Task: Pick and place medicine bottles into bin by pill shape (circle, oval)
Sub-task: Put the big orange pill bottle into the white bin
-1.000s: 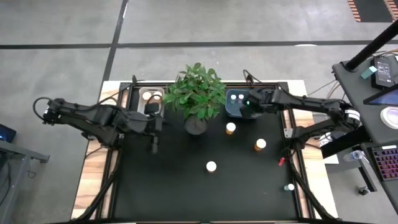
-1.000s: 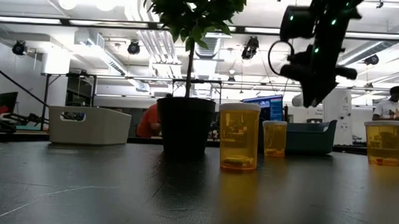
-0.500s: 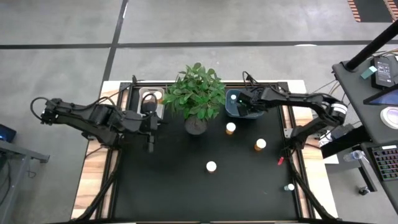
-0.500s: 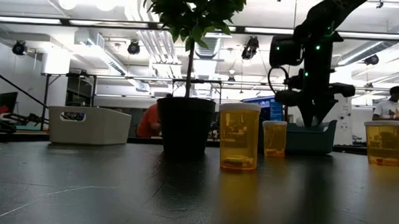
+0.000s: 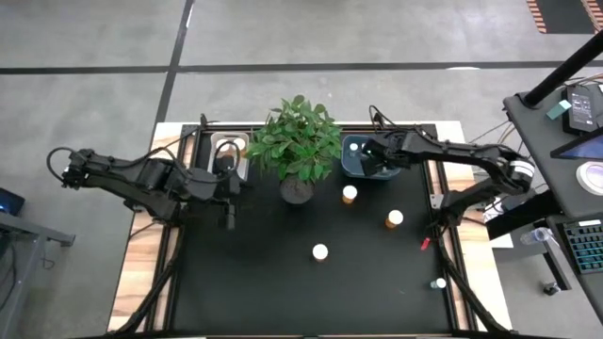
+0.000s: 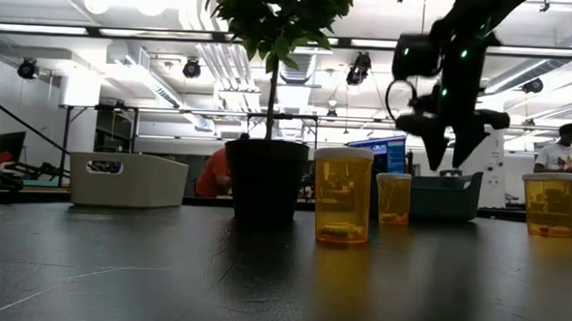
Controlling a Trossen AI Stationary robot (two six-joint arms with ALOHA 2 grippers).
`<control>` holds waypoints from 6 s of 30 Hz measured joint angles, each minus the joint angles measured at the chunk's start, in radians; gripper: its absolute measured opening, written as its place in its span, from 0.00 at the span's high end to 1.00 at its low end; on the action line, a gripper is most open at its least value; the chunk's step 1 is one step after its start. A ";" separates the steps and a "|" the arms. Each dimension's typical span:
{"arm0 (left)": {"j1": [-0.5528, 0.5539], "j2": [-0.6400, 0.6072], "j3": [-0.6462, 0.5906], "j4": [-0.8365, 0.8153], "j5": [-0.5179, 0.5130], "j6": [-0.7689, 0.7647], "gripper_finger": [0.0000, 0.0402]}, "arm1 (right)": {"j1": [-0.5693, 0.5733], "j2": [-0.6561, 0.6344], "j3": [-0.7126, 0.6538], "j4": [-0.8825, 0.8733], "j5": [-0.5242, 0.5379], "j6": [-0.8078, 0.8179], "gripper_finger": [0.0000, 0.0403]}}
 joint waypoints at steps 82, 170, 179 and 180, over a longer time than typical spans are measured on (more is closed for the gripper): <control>-0.145 0.981 0.363 0.265 -0.053 -0.213 0.20 | 0.805 -0.760 -0.649 1.252 -0.131 -0.973 0.48; 0.470 -0.090 -0.429 0.024 -0.488 -0.569 0.54 | 0.798 -0.760 -0.649 1.232 -0.077 -0.983 0.48; 0.567 0.061 -0.445 0.053 -0.435 -0.551 0.54 | 0.798 -0.760 -0.649 1.232 -0.077 -0.989 0.48; 0.567 0.079 -0.445 0.061 -0.435 -0.552 0.54 | 0.798 -0.760 -0.649 1.232 -0.077 -0.989 0.48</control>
